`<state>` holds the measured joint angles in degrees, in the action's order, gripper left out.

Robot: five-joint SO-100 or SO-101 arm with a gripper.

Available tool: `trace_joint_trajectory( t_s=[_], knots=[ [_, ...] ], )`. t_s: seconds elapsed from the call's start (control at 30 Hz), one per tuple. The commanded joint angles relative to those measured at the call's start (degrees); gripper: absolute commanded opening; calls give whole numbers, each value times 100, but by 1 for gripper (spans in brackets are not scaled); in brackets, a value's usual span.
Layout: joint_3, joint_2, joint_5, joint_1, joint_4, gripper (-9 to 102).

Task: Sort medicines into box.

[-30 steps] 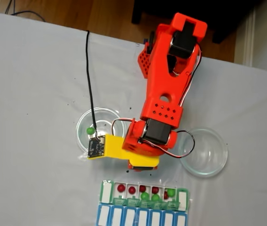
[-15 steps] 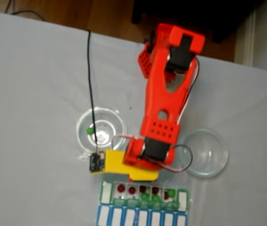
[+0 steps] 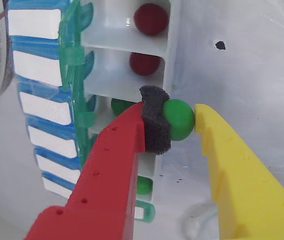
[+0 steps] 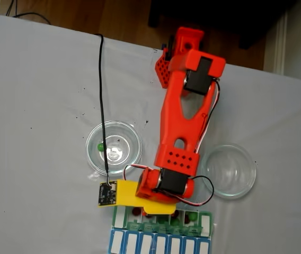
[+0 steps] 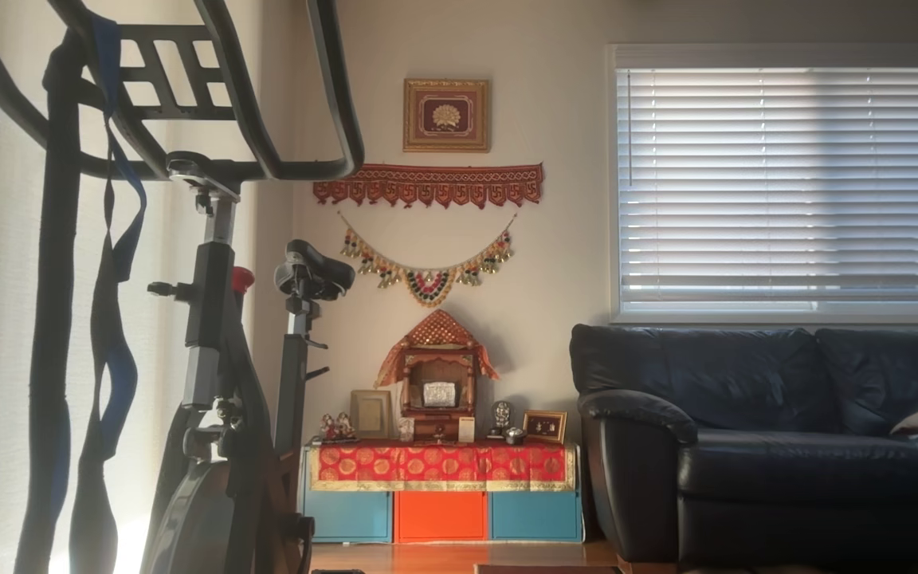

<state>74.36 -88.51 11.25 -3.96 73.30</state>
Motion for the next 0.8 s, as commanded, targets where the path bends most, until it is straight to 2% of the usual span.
trace_joint_trajectory(
  t_s=[0.0, 0.77],
  knots=[
    [-747, 9, -70, 26, 53, 1],
    [-2074, 1099, -439, -9, 114, 1]
  ],
)
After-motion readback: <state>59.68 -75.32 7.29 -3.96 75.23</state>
